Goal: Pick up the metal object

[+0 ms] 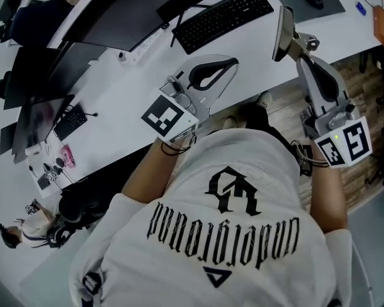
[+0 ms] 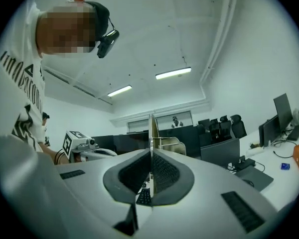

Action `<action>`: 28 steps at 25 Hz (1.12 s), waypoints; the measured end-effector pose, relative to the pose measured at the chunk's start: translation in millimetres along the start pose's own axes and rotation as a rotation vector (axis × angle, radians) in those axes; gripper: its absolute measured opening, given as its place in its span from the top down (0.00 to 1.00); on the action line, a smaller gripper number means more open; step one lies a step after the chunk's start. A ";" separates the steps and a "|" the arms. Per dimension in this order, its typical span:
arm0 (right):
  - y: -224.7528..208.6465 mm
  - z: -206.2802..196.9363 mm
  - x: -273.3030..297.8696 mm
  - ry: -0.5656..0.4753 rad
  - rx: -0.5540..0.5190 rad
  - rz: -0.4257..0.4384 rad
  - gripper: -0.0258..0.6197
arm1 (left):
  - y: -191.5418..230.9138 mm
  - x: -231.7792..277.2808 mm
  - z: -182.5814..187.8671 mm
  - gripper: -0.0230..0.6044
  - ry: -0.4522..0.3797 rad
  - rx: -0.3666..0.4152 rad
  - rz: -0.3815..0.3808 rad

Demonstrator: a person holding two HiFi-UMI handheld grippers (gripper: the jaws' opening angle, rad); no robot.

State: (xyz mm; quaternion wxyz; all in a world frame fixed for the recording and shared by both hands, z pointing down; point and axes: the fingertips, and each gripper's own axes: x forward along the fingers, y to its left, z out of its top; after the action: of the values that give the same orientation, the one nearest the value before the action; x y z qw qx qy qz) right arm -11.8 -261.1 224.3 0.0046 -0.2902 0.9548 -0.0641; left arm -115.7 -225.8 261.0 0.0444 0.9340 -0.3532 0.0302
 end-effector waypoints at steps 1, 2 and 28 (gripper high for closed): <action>8.2 6.5 -4.4 -0.015 -0.015 0.000 0.94 | -4.7 -8.6 5.6 0.94 -0.011 0.009 0.000; 15.4 11.8 -7.7 -0.026 -0.029 0.002 0.94 | -8.3 -17.0 10.6 0.94 -0.023 0.015 0.001; 97.9 9.4 -77.7 0.001 -0.064 -0.063 0.94 | -73.2 -95.5 30.6 0.94 -0.102 0.017 -0.047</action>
State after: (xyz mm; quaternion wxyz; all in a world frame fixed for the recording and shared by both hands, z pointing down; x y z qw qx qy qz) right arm -0.9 -138.5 200.5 -0.0071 -0.3199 0.9468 -0.0340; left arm -137.9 -111.6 217.7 0.0190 0.9427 -0.3327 -0.0153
